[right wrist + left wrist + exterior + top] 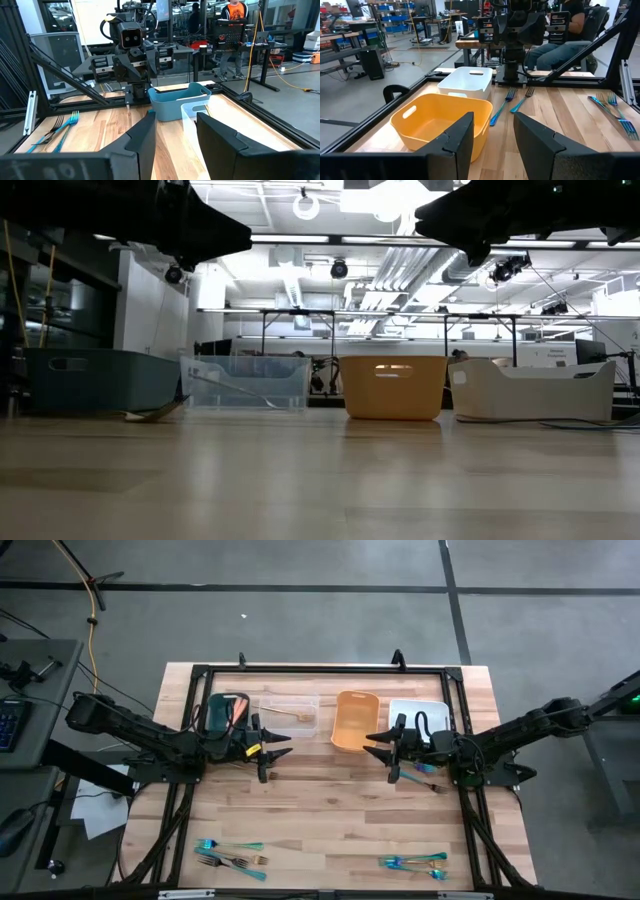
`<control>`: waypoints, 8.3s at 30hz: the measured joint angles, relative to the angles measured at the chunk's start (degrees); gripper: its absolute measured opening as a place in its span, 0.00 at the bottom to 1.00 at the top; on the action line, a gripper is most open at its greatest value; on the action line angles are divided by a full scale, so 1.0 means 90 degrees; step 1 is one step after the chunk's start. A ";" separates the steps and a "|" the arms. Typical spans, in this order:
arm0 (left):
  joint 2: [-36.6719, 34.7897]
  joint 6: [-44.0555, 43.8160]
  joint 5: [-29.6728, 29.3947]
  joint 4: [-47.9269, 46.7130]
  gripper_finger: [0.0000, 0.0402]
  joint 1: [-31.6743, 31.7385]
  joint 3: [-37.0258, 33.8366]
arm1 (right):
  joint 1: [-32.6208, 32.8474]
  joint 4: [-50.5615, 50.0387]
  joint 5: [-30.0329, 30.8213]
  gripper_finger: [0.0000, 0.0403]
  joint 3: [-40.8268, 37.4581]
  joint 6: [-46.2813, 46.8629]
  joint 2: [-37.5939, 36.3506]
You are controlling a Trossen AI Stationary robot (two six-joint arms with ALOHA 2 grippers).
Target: Sort silverware by color (type)
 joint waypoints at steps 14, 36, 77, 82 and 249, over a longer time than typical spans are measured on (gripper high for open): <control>0.0000 -0.0003 0.0000 0.0000 0.33 0.0000 0.0000 | 0.0000 -0.0003 -0.0014 0.34 0.0000 0.0000 0.0000; 0.0002 -0.0060 0.0000 0.0000 0.33 0.0002 0.0000 | 0.0000 -0.0015 -0.0007 0.34 0.0000 -0.0063 0.0000; 0.0002 -0.0060 0.0000 -0.0002 0.33 0.0000 0.0001 | 0.0613 -0.8408 -0.0848 0.34 0.2099 0.4549 0.0148; 0.0002 -0.0157 0.0002 -0.0005 0.33 0.0000 0.0002 | 0.1097 -1.0152 -0.1067 0.34 0.2157 0.6717 0.0239; 0.0005 0.0010 0.0214 0.0537 0.33 0.0005 0.0002 | -0.2951 -0.8165 -0.0977 0.00 0.4607 0.3891 0.4031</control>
